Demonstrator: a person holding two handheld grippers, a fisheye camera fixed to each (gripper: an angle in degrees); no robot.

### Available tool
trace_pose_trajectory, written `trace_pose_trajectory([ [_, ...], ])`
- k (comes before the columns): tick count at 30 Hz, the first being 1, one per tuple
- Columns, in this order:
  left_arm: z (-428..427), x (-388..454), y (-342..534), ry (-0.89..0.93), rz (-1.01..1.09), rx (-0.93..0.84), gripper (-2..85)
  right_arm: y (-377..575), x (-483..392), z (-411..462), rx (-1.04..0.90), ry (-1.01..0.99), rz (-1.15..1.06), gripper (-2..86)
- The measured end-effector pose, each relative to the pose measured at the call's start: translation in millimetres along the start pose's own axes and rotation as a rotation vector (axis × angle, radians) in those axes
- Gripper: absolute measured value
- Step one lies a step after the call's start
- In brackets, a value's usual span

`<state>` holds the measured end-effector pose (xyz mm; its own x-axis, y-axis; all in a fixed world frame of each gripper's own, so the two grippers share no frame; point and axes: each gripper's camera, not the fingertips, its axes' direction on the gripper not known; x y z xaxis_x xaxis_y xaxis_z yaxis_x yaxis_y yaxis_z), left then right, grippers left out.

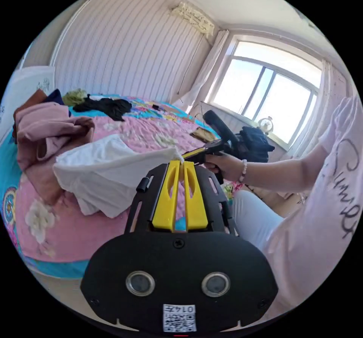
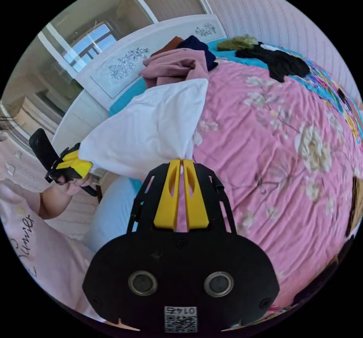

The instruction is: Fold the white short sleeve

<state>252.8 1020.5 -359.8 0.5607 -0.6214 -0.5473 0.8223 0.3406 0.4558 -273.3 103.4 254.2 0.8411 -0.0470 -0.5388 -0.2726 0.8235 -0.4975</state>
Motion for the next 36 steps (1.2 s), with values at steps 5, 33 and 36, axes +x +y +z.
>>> trace_pose_trajectory([
  [5, 50.1, 58.2, 38.3, -0.078, -0.031, -0.129, -0.2, 128.8, 44.5, -21.8, 0.005, -0.153, 0.279, 2.0],
  [33, -16.9, -28.9, 47.0, -0.397, -0.239, -0.156, 5.6, 348.7, 171.6, -139.0, 0.316, 0.135, 0.577, 1.0],
  [36, 5.8, -25.4, 48.3, -0.264, -0.267, -0.205, 7.6, 377.4, 188.3, -136.9, 0.281, 0.16, 0.701, 1.9],
])
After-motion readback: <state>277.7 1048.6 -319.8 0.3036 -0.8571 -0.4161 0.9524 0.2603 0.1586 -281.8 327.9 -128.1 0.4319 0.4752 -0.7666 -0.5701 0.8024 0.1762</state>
